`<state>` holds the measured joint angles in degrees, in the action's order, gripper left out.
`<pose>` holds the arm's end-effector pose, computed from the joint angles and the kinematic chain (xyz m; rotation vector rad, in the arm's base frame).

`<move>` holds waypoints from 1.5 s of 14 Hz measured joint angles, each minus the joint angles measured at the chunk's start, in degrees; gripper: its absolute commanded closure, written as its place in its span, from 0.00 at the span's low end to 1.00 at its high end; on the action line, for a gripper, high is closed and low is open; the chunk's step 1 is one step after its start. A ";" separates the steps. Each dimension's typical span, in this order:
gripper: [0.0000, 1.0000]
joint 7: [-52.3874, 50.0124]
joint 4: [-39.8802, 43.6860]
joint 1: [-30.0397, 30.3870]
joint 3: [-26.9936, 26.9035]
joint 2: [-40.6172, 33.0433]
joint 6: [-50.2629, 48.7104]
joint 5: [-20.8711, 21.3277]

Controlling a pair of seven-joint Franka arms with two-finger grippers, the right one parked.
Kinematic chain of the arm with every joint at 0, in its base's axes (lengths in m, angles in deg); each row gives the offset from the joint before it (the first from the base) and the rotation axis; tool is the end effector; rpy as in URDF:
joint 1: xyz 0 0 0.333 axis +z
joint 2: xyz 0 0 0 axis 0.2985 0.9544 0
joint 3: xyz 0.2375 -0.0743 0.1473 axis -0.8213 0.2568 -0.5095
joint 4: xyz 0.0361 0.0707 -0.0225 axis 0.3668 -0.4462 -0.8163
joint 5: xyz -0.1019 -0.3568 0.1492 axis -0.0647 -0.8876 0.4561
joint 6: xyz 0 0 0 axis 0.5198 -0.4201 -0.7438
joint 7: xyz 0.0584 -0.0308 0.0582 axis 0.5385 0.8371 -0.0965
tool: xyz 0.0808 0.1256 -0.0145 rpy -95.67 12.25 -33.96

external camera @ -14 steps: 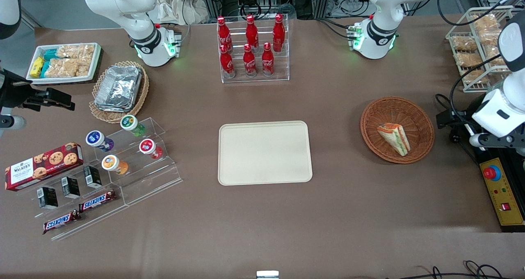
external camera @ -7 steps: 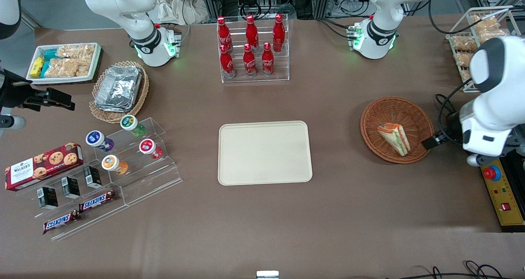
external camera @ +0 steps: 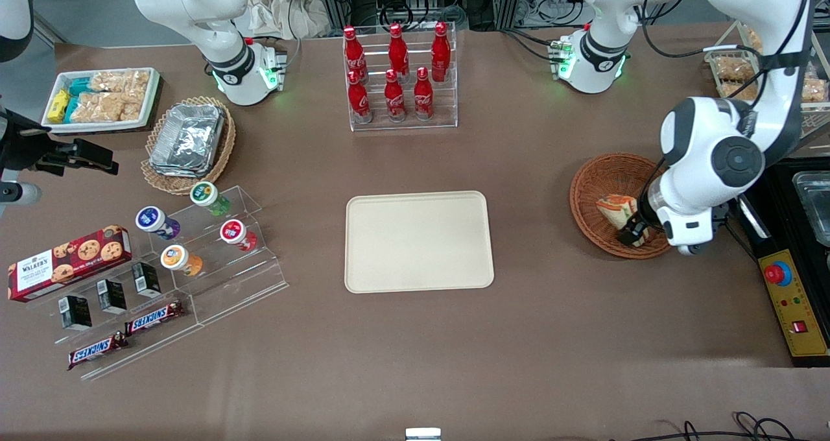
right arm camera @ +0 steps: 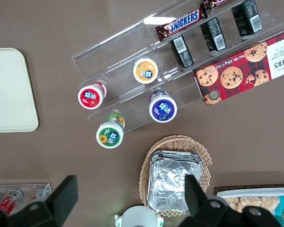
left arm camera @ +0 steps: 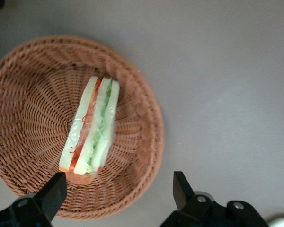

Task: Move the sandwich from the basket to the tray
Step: 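Close the left gripper on the wrapped sandwich, then lift the sandwich and carry it with the left gripper over the tray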

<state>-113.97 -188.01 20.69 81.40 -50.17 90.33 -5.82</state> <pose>0.5450 -0.0584 0.2520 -2.7603 -1.3185 0.1109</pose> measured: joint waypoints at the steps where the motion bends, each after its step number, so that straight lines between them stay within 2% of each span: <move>1: 0.00 -0.29 -1.88 0.06 -0.15 0.05 1.06 0.85; 8: 0.00 -0.52 -5.50 0.32 -1.27 1.70 2.58 4.90; 9: 0.09 -0.55 -5.53 0.32 -1.40 2.60 3.41 4.93; 10: 0.37 -0.58 -5.53 0.33 -1.57 3.34 4.09 4.95; 11: 0.74 -0.59 -5.54 0.34 -1.70 3.99 4.91 4.96; 12: 1.00 -0.59 -5.53 0.35 -1.76 4.51 5.74 4.97; 17: 1.00 -0.59 -4.63 0.33 -1.77 4.86 6.07 5.30; 21: 1.00 5.47 1.37 0.34 -1.76 1.81 -3.94 5.85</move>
<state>-108.49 -186.64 21.04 79.64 -48.36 86.39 0.03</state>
